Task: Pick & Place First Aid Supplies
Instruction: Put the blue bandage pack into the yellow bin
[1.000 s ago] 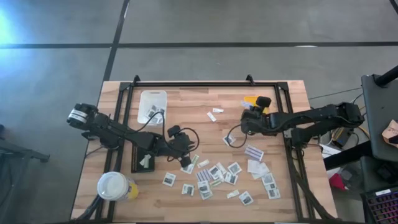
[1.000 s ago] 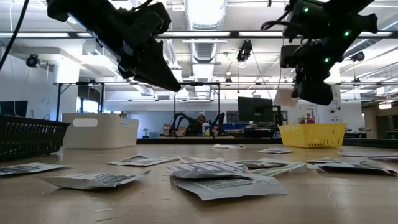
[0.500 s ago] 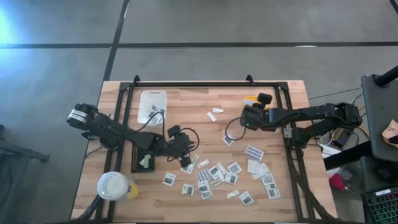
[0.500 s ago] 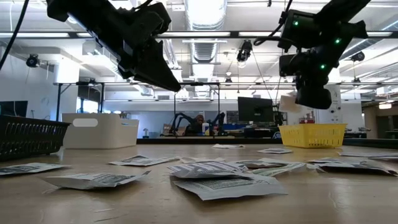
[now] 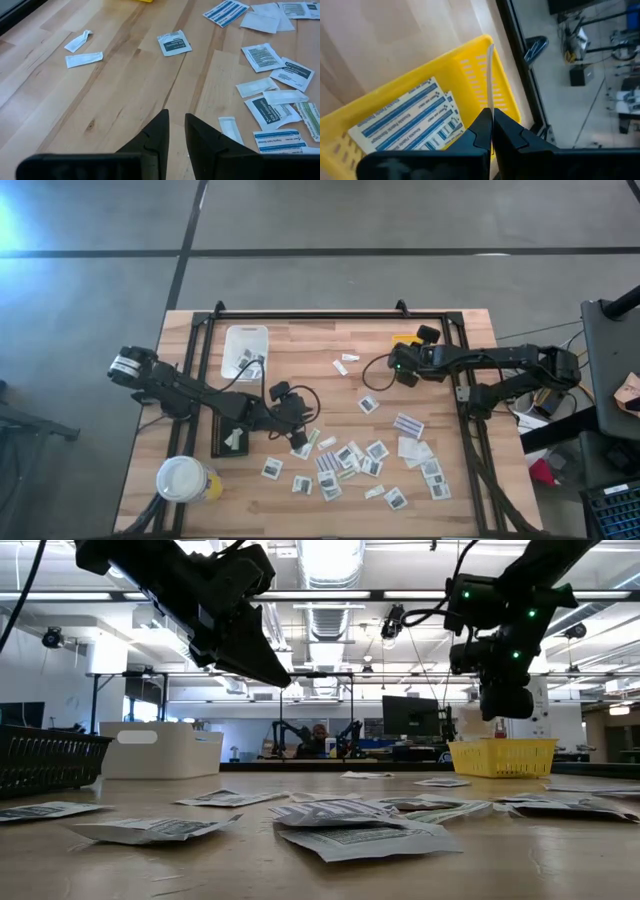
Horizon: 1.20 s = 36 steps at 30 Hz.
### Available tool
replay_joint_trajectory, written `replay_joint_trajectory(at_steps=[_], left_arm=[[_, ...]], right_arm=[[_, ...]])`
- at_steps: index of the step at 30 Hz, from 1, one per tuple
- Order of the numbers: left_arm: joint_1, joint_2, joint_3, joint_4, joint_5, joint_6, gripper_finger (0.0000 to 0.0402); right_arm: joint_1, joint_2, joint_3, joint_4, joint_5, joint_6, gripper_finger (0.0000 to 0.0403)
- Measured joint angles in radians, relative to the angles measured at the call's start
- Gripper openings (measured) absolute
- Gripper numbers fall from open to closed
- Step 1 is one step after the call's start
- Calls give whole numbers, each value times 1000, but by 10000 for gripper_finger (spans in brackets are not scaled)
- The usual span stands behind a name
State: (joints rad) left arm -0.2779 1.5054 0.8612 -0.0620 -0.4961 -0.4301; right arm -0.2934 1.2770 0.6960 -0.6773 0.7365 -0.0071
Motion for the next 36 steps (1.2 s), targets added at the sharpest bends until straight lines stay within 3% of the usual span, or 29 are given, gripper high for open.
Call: replay_joint_trajectory(at_steps=[9, 23, 29, 36], left_arm=[[0, 0, 0, 0, 0, 0, 71], [0, 0, 0, 0, 0, 0, 71], [0, 0, 0, 0, 0, 0, 71], [0, 0, 0, 0, 0, 0, 71]], right_arm=[[-24, 1, 0, -5, -71, 12, 8], [-25, 165, -1, -6, -32, 15, 8], [-25, 179, 0, -5, -30, 13, 10], [-25, 150, 0, -5, -39, 12, 52]])
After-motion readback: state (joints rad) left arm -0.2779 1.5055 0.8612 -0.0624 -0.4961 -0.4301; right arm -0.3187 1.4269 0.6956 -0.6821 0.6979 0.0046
